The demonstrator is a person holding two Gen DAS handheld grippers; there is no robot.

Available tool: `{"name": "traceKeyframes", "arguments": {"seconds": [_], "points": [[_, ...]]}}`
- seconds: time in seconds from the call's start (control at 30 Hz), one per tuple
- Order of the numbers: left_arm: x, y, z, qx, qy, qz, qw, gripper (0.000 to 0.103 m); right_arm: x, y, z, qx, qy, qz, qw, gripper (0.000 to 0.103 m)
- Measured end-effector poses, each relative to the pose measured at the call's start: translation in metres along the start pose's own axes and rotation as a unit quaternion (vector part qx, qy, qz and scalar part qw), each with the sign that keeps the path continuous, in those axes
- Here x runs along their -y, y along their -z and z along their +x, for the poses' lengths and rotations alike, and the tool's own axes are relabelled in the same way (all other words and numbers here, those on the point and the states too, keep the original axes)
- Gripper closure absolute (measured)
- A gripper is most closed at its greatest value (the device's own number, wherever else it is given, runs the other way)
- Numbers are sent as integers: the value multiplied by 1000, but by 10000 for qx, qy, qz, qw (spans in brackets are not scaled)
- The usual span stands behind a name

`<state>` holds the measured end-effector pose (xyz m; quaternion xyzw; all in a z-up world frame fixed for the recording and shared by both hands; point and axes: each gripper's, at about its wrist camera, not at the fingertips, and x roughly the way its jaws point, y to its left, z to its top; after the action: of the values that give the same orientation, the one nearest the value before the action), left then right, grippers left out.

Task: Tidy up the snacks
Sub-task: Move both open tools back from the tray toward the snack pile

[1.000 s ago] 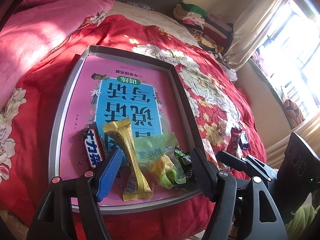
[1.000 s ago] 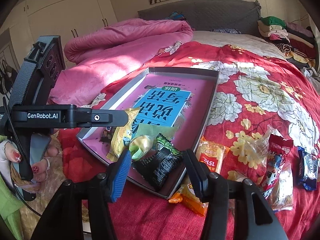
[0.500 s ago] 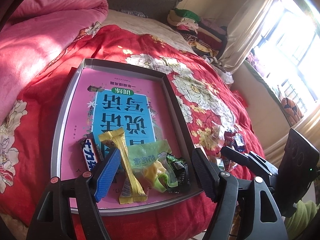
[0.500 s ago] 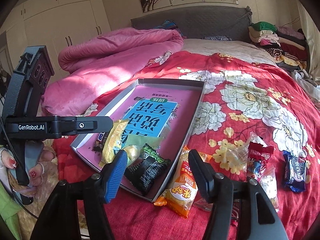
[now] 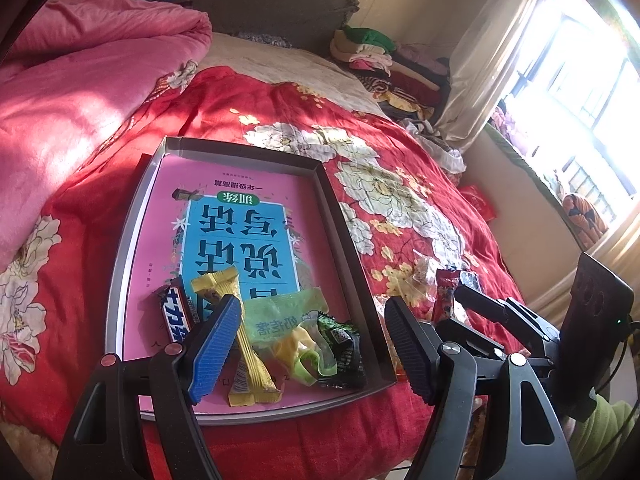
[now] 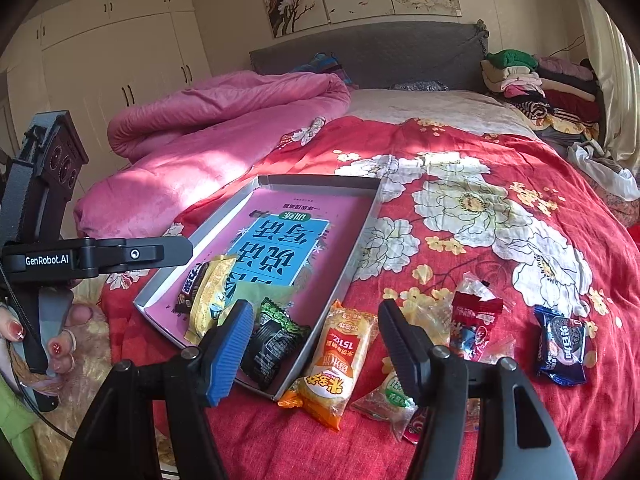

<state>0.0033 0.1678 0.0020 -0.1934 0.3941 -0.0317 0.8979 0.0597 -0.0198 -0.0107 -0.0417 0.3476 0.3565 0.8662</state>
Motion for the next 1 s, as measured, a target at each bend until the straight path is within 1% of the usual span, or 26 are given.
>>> {"name": "traceKeyframes", "arguments": {"seconds": [0.2, 0.43, 0.73, 1.0], "points": [[11, 0, -2, 23, 46, 114, 9999, 27, 14, -1, -8, 56, 67, 254, 9996, 38], [21, 1, -6, 64, 80, 235, 9997, 27, 33, -6, -24, 254, 243, 465, 9983, 38], [31, 2, -10, 114, 97, 326, 9994, 27, 59, -8, -42, 427, 517, 801, 9945, 38], [42, 4, -11, 110, 96, 451, 9989, 27, 78, -10, -58, 592, 674, 1019, 9907, 38]]}}
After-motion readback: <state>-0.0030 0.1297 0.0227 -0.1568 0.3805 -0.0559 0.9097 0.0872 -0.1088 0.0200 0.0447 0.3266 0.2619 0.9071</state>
